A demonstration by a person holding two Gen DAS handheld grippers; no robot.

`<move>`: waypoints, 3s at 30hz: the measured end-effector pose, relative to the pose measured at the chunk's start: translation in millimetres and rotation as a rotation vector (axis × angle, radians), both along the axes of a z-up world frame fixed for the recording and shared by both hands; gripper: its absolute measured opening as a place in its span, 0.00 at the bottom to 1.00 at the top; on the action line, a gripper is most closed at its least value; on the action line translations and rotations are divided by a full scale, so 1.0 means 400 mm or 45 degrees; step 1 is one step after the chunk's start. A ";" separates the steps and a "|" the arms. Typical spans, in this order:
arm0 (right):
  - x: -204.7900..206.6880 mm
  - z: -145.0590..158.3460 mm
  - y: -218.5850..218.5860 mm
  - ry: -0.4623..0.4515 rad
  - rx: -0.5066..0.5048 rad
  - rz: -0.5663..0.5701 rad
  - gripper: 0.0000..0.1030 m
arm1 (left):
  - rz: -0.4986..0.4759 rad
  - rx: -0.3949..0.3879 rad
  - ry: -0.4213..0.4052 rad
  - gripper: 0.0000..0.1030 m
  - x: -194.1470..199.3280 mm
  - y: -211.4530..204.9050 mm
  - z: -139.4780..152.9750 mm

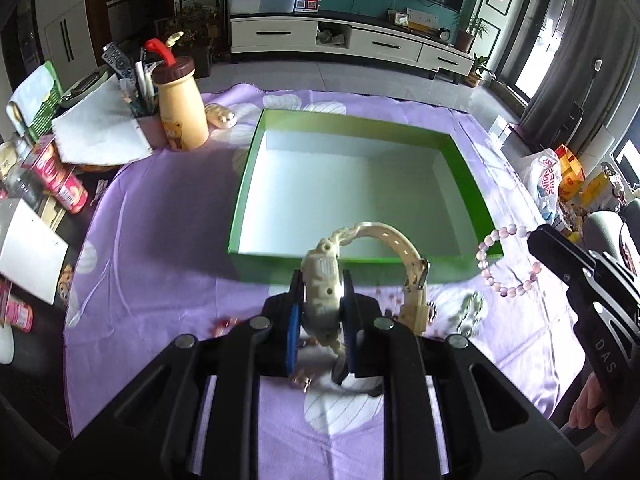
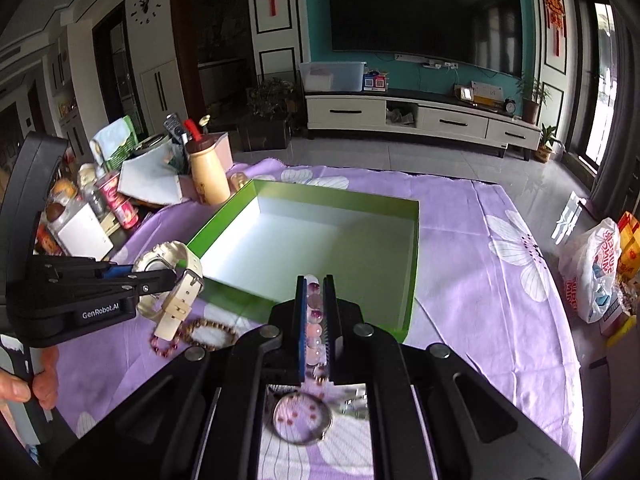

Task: Organize jewelry
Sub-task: 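Carry both into the green box and open both tools to release them, then grasp the black watch with the left tool while the right tool grasps the silver bangle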

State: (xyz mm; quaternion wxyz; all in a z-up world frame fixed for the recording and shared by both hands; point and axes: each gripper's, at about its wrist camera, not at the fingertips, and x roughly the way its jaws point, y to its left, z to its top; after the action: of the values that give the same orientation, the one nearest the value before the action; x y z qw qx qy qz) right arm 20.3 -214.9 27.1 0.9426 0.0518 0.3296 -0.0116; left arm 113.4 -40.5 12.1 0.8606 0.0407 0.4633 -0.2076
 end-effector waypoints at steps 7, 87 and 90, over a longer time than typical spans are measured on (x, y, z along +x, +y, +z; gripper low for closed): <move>0.121 -0.053 -0.042 0.057 0.015 -0.009 0.07 | 0.005 0.034 -0.019 0.17 0.101 -0.084 -0.011; -0.136 -0.332 0.060 0.274 0.051 0.269 0.02 | 0.174 -0.094 0.363 0.35 -0.109 -0.002 -0.276; -0.145 -0.330 0.050 0.267 0.070 0.267 0.02 | 0.184 -0.108 0.385 0.33 -0.095 -0.003 -0.277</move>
State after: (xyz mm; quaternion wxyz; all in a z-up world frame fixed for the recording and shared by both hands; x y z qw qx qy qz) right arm -37.7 -195.0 -104.9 0.8973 0.0414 0.4300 0.0905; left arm 75.6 -41.8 -98.7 0.7946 -0.0609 0.5802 -0.1682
